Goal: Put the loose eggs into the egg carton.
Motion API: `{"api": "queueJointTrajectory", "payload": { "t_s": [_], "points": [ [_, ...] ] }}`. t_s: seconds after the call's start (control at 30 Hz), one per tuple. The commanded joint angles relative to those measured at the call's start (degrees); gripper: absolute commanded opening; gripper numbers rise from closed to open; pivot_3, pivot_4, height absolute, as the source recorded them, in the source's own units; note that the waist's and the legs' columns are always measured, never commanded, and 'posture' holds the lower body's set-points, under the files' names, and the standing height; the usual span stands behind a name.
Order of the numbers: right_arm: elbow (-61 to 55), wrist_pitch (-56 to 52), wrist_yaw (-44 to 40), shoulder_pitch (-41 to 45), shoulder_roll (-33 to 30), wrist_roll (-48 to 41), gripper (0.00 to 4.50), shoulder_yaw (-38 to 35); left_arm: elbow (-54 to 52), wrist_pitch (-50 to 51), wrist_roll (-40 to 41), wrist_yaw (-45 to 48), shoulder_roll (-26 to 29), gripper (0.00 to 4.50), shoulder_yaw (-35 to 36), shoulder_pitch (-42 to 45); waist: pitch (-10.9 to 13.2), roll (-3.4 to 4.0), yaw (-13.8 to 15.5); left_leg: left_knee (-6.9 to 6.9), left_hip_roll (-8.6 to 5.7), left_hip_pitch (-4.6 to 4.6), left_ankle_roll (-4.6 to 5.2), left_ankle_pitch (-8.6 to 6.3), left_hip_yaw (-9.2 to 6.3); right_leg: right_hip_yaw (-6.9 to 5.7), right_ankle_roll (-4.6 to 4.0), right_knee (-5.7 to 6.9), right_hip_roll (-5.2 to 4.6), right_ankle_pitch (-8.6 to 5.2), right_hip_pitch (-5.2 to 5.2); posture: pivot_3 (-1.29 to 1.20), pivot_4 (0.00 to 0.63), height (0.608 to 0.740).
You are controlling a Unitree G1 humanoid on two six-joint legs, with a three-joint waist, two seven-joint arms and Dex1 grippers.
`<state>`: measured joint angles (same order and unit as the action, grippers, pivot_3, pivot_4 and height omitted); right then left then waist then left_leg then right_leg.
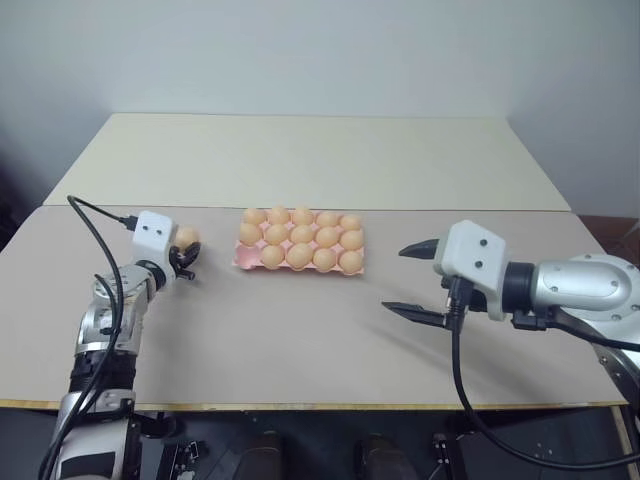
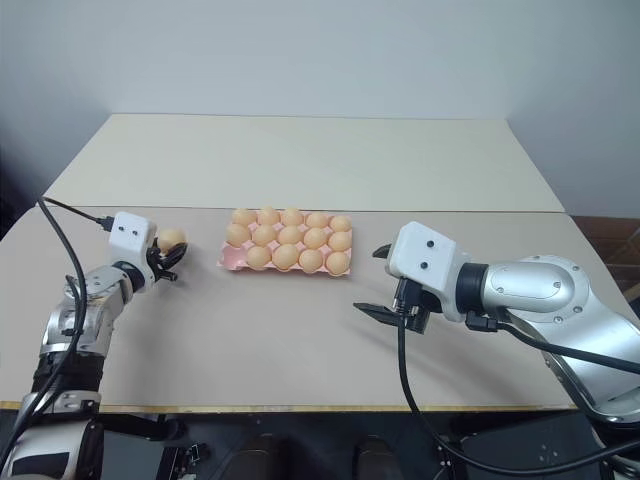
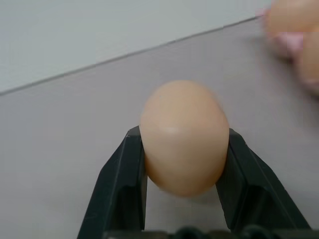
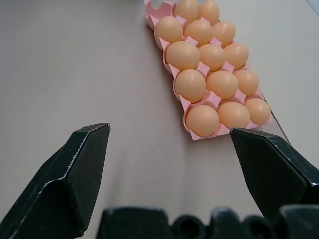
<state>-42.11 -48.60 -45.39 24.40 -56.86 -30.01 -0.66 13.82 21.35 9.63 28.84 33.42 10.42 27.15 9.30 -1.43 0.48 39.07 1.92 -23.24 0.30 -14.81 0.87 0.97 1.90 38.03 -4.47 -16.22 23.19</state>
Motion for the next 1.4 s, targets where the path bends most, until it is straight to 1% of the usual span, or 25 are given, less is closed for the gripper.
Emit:
{"api": "queueJointTrajectory", "payload": {
  "t_s": [0.03,0.1,0.2,0.3,0.53,0.57,0.6,0.7,0.77,0.97,1.07,1.13,1.27,1.3,1.4],
  "points": [
    [-0.8,0.66,0.56,0.79,-0.44,0.88,4.5,-0.57,-7.35,-5.11,4.65,8.29,1.51,1.62,0.94,-1.88,0.0,0.0,0.01,0.0,0.0,0.0,-0.01,0.0,0.0,0.0,0.0,0.0,0.0,0.0,0.0,0.0,0.15,0.74],
    [-1.03,0.6,0.82,1.16,-0.27,1.01,4.5,-0.41,-8.15,-6.84,5.74,11.81,1.92,1.62,0.28,-2.49,0.0,0.0,0.01,0.0,-0.01,0.05,-0.01,0.0,0.01,0.01,0.0,0.01,-0.02,0.0,-0.03,0.0,0.15,0.74],
    [-1.68,0.15,1.51,1.84,0.14,0.92,4.5,-0.29,-7.05,-6.69,5.88,13.83,1.99,1.62,-0.87,-1.06,0.0,0.0,0.01,0.0,-0.01,0.07,0.0,0.0,0.01,0.0,0.0,0.03,0.0,0.0,-0.04,0.0,0.15,0.74],
    [-2.41,-0.48,2.55,1.84,0.58,0.8,4.5,-0.58,-5.05,-7.7,4.05,15.83,1.95,1.62,-3.67,0.94,0.0,0.0,0.09,0.01,-0.02,0.06,0.0,0.0,0.0,-0.01,0.0,0.03,0.02,0.0,-0.05,0.0,0.15,0.74],
    [-4.4,-1.68,4.6,-0.77,0.16,0.75,4.5,-1.82,0.19,-10.46,2.7,16.77,0.43,1.62,-6.21,4.87,0.0,0.0,0.09,0.01,-0.02,-0.01,0.0,0.0,0.0,-0.03,0.0,-0.02,0.03,0.0,-0.02,0.0,0.15,0.74],
    [-4.63,-1.91,4.83,-0.93,0.16,0.66,4.5,-1.98,0.68,-10.48,2.73,17.24,0.51,2.28,-6.35,5.18,0.0,0.0,0.08,0.02,-0.02,0.0,0.0,0.0,0.0,-0.03,0.0,-0.01,0.03,0.0,-0.02,0.0,0.15,0.74],
    [-4.86,-2.11,4.98,-1.12,0.11,0.57,4.5,-2.2,1.15,-11.86,2.31,17.5,0.61,2.56,-6.51,5.32,0.0,0.0,0.05,0.02,-0.02,0.0,0.0,0.0,0.0,-0.02,0.0,0.0,0.03,0.0,-0.02,0.0,0.15,0.74],
    [-5.19,-2.63,5.37,-1.49,0.01,0.43,4.5,-2.63,2.49,-14.77,1.65,15.34,-0.37,3.59,-5.59,6.13,0.0,0.0,0.01,0.02,-0.02,0.03,0.0,0.0,0.0,-0.02,0.0,0.01,0.04,0.0,-0.02,0.0,0.15,0.74],
    [-5.2,-2.54,5.4,-1.68,-0.03,0.52,4.5,-2.64,1.99,-16.09,3.26,17.51,-0.03,4.19,-4.91,5.89,0.0,0.0,0.02,0.02,-0.02,0.03,0.0,0.0,-0.01,-0.03,0.0,0.02,0.04,0.0,-0.03,0.0,0.15,0.74],
    [-4.69,-1.89,5.32,-1.59,0.06,0.86,4.5,-2.18,-0.56,-15.88,7.3,20.05,0.91,4.19,-2.01,4.41,0.0,0.0,-0.02,0.02,-0.01,0.02,0.0,0.0,0.0,-0.03,0.0,0.0,0.04,0.0,-0.02,0.0,0.15,0.74],
    [-4.31,-1.37,4.91,-1.63,-0.14,1.03,4.5,-2.27,-4.38,-14.32,9.51,21.04,3.65,4.19,1.05,1.38,0.0,0.0,-0.29,0.02,0.01,0.03,0.0,0.0,-0.01,-0.02,0.0,0.0,0.04,0.0,-0.03,0.0,0.15,0.74],
    [-4.14,-1.2,4.65,-1.6,-0.34,1.05,4.5,-2.43,-8.18,-11.81,12.43,23.02,6.26,4.19,3.62,-1.88,0.0,0.0,-0.64,0.01,0.02,0.03,0.0,0.0,-0.01,-0.01,0.0,0.0,0.04,0.0,-0.02,0.0,0.15,0.74],
    [-3.58,-0.56,3.29,-1.74,-1.3,0.8,4.5,-3.29,-16.07,-7.2,16.56,29.1,14.7,4.19,10.12,-12.66,0.0,0.01,-1.31,-0.05,0.07,0.06,0.0,0.0,-0.01,0.0,0.0,-0.02,0.05,-0.01,-0.01,0.0,0.15,0.74],
    [-3.09,-0.18,2.41,-1.77,-1.7,0.45,4.5,-3.9,-17.75,-6.36,17.57,31.23,16.95,4.19,12.86,-16.32,0.01,0.02,-1.36,-0.07,0.07,0.07,0.0,0.0,-0.01,0.01,0.0,-0.02,0.05,-0.01,-0.01,0.0,0.15,0.74],
    [-1.25,0.99,0.02,-1.77,-2.63,-0.32,4.5,-5.74,-20.74,-4.13,19.44,33.22,20.69,4.19,18.9,-23.12,0.02,0.04,-1.3,-0.09,0.08,0.12,0.0,0.0,0.0,0.0,0.0,-0.01,0.03,-0.01,-0.02,0.0,0.15,0.74]
  ]
}}
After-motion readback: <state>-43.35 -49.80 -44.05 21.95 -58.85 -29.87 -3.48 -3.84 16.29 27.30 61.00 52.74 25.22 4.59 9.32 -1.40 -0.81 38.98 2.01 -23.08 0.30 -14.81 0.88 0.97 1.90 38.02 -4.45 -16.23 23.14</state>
